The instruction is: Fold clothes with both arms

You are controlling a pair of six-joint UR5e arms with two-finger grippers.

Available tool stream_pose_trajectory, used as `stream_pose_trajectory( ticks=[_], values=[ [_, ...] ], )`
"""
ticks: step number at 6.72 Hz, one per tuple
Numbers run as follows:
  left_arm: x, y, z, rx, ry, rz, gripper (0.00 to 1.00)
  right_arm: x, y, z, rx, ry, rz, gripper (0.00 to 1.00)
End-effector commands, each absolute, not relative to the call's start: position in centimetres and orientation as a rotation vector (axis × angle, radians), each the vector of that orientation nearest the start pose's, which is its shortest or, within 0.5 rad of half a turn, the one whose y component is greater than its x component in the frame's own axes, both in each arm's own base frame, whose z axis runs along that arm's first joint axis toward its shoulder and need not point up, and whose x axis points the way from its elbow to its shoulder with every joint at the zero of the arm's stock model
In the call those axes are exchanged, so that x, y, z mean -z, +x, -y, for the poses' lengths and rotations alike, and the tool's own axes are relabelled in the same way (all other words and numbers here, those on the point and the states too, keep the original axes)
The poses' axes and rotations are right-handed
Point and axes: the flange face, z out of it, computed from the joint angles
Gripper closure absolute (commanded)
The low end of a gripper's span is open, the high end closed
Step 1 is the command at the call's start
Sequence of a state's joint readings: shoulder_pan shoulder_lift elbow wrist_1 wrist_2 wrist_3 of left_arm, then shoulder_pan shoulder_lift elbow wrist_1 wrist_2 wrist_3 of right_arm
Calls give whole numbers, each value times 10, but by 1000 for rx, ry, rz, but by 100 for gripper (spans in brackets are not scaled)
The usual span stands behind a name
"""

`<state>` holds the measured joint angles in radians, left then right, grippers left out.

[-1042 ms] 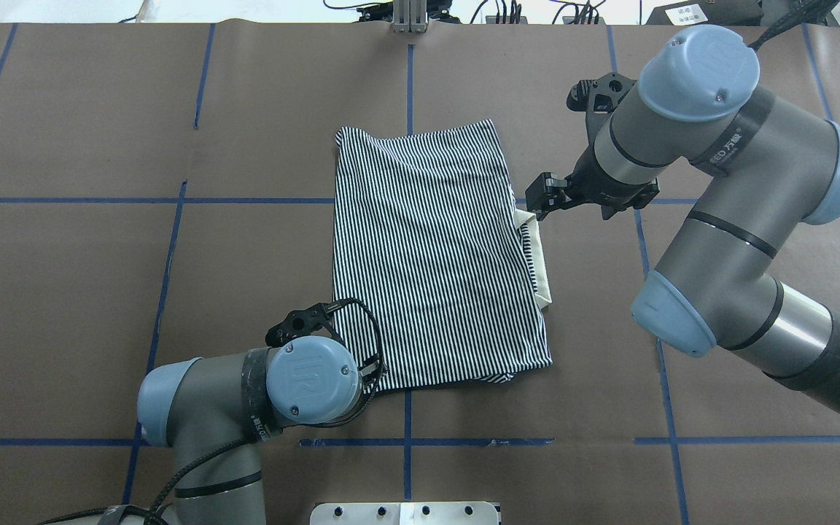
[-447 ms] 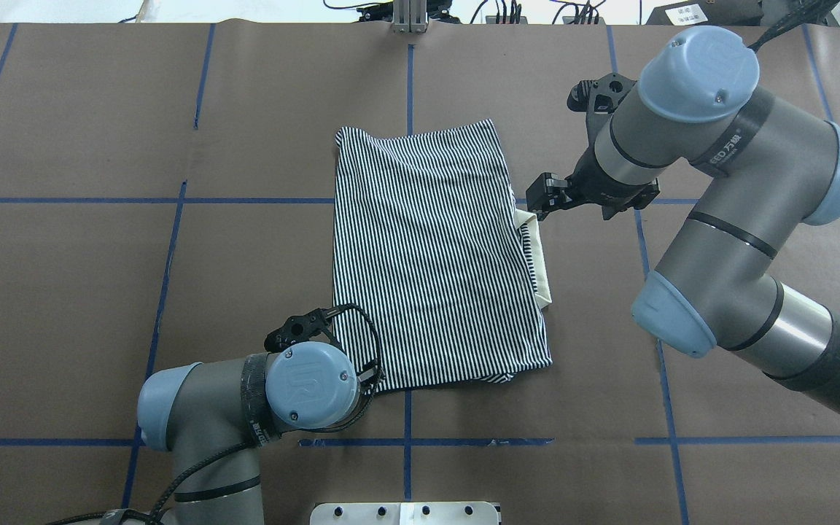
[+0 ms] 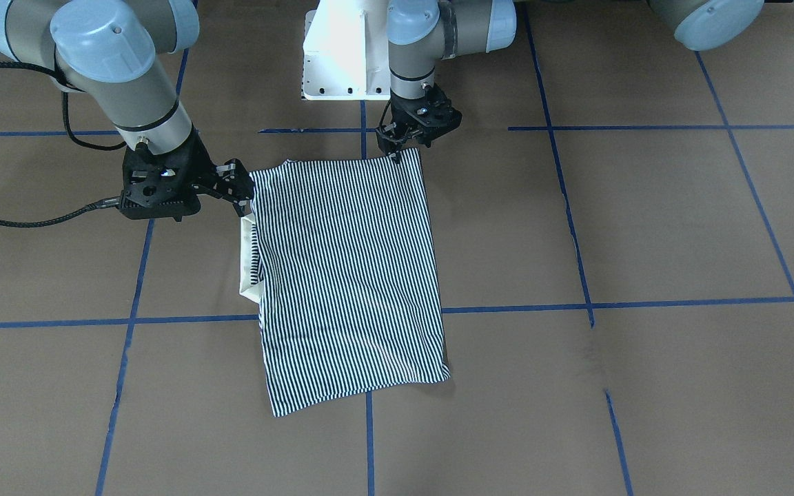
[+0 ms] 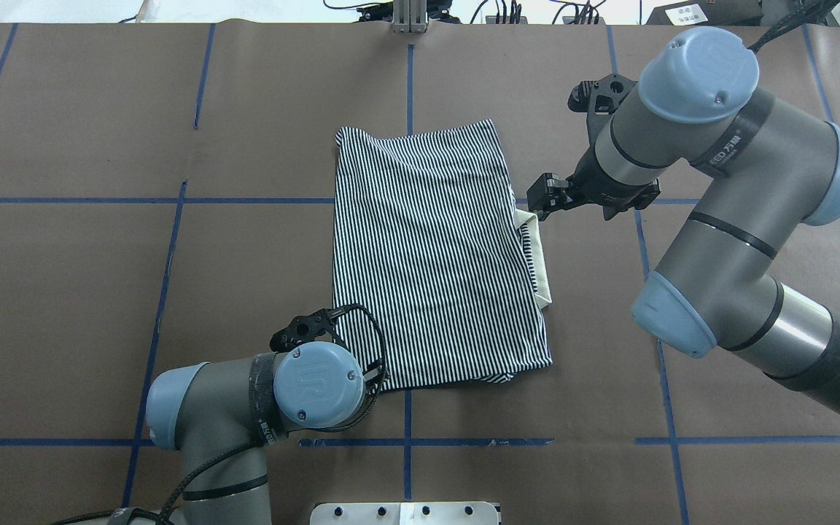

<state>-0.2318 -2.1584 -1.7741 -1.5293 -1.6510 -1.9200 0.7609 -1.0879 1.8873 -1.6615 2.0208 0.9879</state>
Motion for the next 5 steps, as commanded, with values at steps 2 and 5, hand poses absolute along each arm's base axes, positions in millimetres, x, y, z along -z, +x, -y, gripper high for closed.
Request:
stream_pose_trajectory(
  ticks=[2,5],
  values=[
    [-241,605,277,527,-116,-754,21,-264,-375,481,-10,94,809,0],
    [-244,603,280,532,-112,-750,26,-268,-378,478,-6,92,802,0]
  ],
)
